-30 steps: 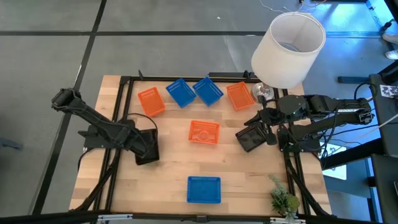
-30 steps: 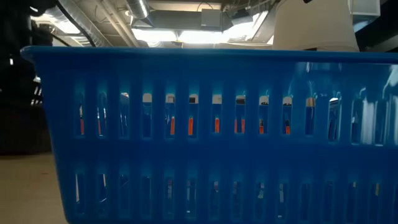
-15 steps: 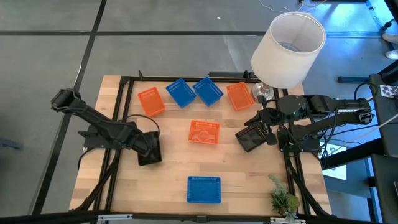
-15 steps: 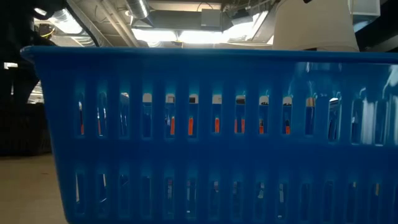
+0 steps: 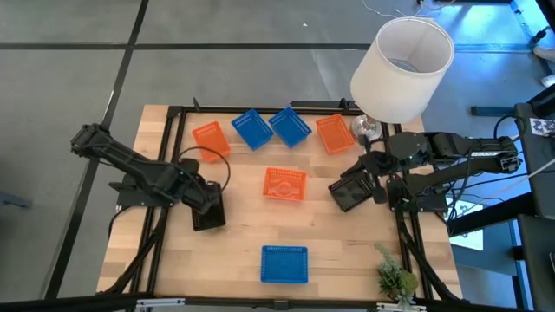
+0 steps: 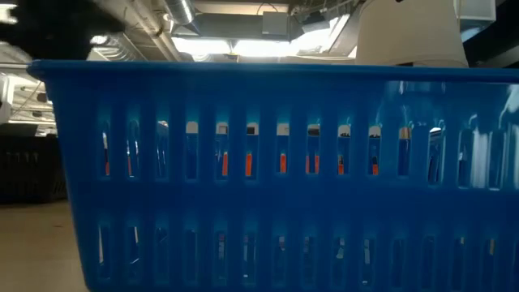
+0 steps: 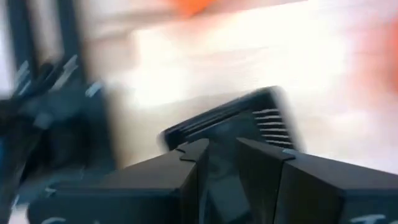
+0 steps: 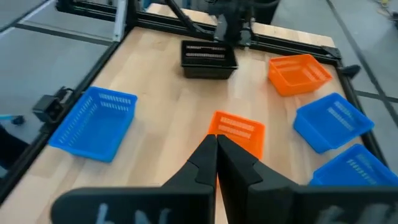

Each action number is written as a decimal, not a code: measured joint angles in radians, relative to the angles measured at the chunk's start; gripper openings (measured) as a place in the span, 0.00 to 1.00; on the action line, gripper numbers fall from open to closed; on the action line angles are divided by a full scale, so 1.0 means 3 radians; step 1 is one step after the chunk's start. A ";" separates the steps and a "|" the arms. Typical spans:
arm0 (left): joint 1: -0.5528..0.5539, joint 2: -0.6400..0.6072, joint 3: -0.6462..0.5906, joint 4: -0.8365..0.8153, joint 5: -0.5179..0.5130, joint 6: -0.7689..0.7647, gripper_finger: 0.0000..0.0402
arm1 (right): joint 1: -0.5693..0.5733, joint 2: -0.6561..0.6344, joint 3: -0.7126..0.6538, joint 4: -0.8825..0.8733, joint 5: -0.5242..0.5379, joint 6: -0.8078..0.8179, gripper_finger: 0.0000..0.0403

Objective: Stack baskets by color
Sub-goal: Stack the right black basket on top of the left black basket

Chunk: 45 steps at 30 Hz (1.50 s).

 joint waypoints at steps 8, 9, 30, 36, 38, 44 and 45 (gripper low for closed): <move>-0.0069 0.0000 0.0465 0.0002 -0.0634 0.0927 0.17 | 0.0006 0.0030 0.0027 -0.0274 -0.0013 0.0726 0.03; -0.0072 0.0000 0.0490 0.0001 -0.0640 0.0991 0.17 | 0.0006 0.0067 0.0071 -0.0429 -0.0014 0.0940 0.03; -0.0071 -0.0001 0.0730 -0.0008 -0.0681 0.1602 0.17 | -0.0142 0.1357 0.0504 -0.1595 -0.0116 0.1718 0.37; -0.0071 -0.0001 0.0730 -0.0003 -0.0682 0.1685 0.17 | -0.0205 0.1835 0.0492 -0.1606 -0.0208 0.3034 0.37; -0.0071 -0.0001 0.0730 -0.0003 -0.0682 0.1694 0.17 | -0.0201 0.1970 0.0492 -0.1604 -0.0220 0.3225 0.37; -0.0074 -0.0001 0.0730 -0.0003 -0.0681 0.1713 0.17 | -0.0201 0.2330 0.0491 -0.1524 -0.0493 0.3330 0.37; -0.0074 -0.0001 0.0729 -0.0003 -0.0681 0.1757 0.17 | -0.0201 0.2384 0.0491 -0.1521 -0.0485 0.3326 0.37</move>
